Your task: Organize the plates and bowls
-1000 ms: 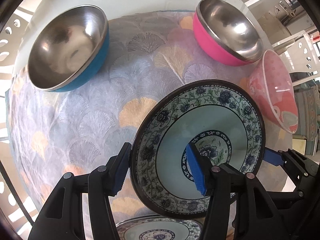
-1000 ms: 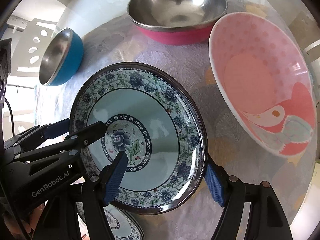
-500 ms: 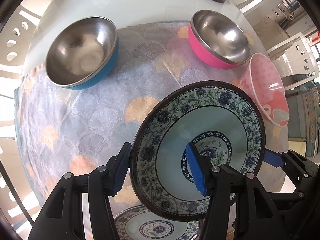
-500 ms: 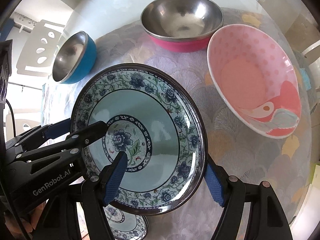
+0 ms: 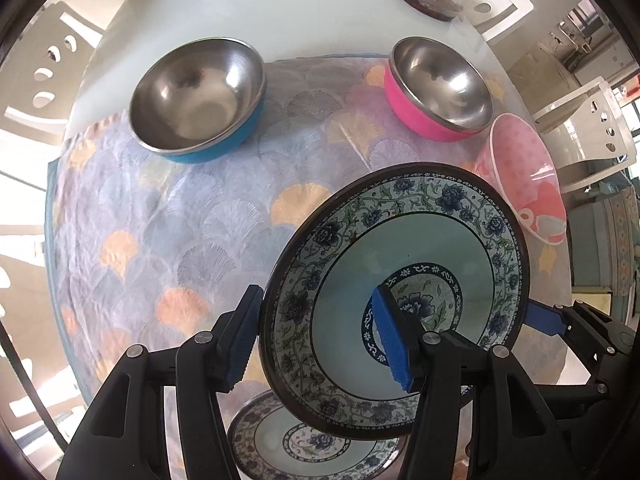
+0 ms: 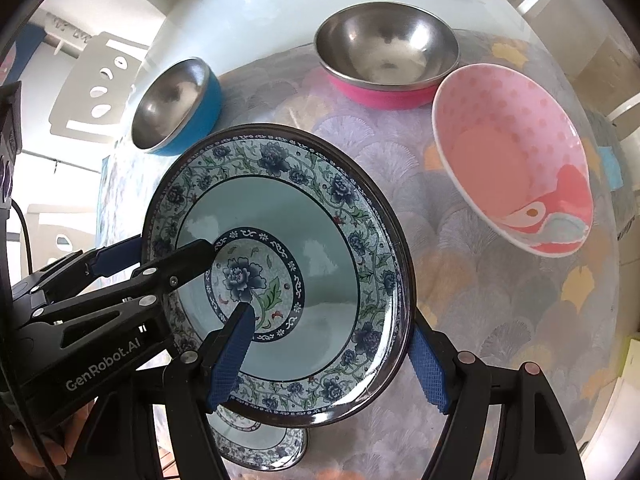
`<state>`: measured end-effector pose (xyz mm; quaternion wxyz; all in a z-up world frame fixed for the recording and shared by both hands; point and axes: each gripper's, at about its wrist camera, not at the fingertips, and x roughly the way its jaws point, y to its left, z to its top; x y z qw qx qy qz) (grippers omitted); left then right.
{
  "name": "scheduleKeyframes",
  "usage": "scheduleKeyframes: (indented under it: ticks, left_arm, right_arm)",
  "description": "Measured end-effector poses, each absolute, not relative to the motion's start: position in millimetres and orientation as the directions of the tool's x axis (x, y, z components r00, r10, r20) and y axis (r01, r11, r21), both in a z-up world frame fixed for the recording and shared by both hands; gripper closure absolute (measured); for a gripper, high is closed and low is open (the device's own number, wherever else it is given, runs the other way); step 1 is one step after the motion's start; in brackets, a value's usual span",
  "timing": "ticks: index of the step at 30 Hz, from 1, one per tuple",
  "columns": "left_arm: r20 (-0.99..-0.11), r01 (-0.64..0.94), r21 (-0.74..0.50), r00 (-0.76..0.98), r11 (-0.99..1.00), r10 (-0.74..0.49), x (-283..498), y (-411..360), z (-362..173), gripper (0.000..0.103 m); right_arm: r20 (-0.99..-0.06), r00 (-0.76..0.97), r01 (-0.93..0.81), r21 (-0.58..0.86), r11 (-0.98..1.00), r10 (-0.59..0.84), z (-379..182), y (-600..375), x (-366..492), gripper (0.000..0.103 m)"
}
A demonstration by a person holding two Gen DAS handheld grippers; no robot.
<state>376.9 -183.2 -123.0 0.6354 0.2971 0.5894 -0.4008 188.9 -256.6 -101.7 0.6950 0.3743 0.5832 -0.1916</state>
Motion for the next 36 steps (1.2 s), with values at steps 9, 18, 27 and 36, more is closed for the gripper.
scheduleKeyframes:
  ticks: [9,18,27,36]
  left_arm:
    - [-0.987,0.834,-0.091,-0.002,0.545,-0.161,379.5,-160.9,-119.8,0.051]
    - [-0.987,0.798,-0.093,0.005,0.596,-0.161,384.8,-128.4,-116.5,0.051]
    - [-0.987,0.760,-0.105,0.002,0.642,-0.164,388.5,-99.3,-116.7,0.051]
    - [-0.987,0.733,-0.112,-0.002,0.671,-0.162,387.8,-77.4,-118.9,0.051]
  right_arm:
    - [-0.952,0.240,0.666,0.304,0.681,0.191,-105.2,-250.2,194.2,0.030]
    - [-0.951,0.231,0.622,0.306,0.720,0.205,-110.0,-231.2,207.7,0.030]
    - [-0.953,0.208,0.584,0.300,0.754,0.218,-116.5,-211.4,222.6,0.030]
    - [-0.954,0.193,0.561,0.299,0.772,0.229,-122.3,-195.1,227.5,0.030]
